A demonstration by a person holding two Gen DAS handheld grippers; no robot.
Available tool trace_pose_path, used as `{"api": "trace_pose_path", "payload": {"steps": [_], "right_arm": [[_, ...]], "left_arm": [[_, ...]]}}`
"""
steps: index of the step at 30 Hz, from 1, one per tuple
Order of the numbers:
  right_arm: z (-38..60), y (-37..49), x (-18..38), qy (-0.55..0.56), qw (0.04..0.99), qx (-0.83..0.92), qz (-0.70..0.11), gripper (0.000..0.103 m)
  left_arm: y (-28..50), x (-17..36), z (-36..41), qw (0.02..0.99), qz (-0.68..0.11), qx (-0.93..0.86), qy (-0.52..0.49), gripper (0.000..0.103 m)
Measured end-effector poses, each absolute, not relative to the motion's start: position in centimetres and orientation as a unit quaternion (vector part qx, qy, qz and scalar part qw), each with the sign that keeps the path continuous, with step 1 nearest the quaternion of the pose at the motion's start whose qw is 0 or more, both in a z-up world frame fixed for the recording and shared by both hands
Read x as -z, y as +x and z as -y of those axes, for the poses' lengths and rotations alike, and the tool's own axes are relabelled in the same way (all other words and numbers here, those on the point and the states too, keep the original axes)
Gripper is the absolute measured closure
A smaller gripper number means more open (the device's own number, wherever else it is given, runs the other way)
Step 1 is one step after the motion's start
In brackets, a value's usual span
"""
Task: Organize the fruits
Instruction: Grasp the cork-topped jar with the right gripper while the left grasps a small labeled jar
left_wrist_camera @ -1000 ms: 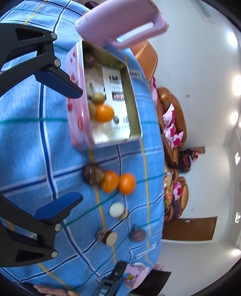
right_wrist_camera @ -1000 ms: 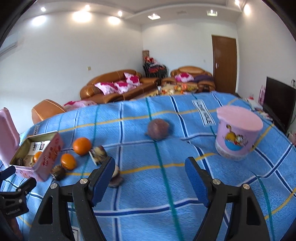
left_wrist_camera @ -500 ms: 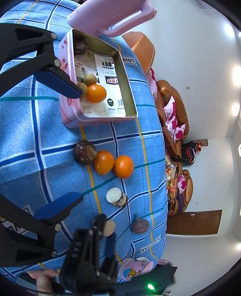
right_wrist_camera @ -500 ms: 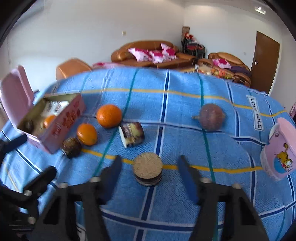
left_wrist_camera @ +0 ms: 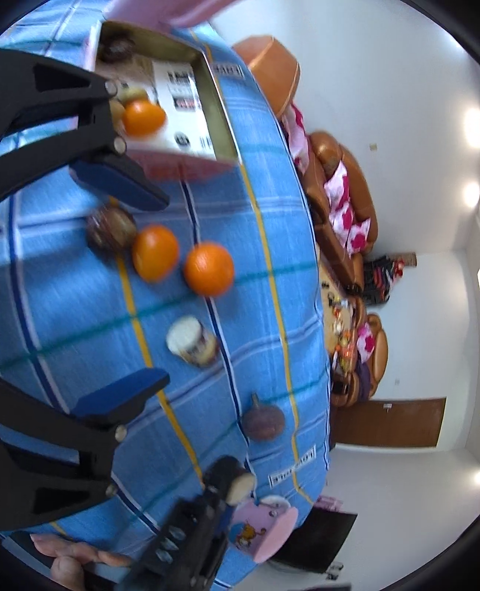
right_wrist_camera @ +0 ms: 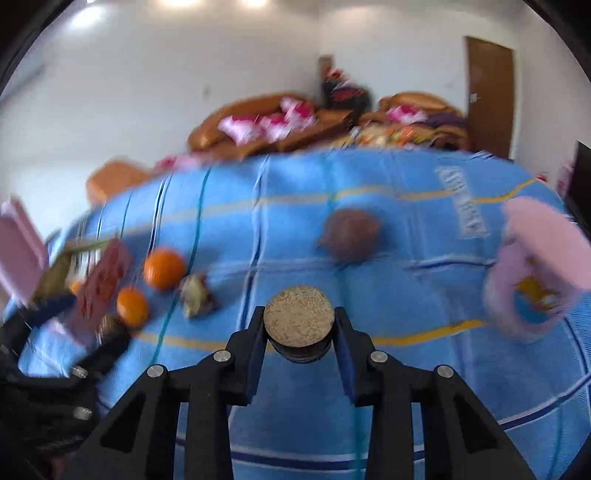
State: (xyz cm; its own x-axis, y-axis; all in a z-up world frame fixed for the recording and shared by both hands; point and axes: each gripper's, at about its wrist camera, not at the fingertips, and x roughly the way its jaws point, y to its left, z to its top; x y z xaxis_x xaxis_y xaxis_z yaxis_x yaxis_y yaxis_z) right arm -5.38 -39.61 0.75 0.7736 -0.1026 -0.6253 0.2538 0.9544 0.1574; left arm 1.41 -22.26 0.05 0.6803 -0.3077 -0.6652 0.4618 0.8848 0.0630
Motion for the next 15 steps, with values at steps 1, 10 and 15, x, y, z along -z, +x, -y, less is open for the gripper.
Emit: {"api": "trace_pose_path", "payload": {"steps": [1, 10, 15], "right_arm": [[40.3, -5.9, -1.2, 0.125, 0.937, 0.110, -0.308, 0.066], [42.2, -7.1, -2.1, 0.163, 0.937, 0.116, -0.288, 0.066], [41.9, -6.8, -2.2, 0.167, 0.937, 0.108, -0.286, 0.066]], "left_arm": [[1.8, 0.0, 22.8, 0.907, -0.341, 0.221, 0.112, 0.026], [4.7, 1.6, 27.0, 0.882, -0.378, 0.252, 0.127, 0.043], [5.8, 3.0, 28.1, 0.868, -0.408, 0.254, 0.127, 0.051]]}}
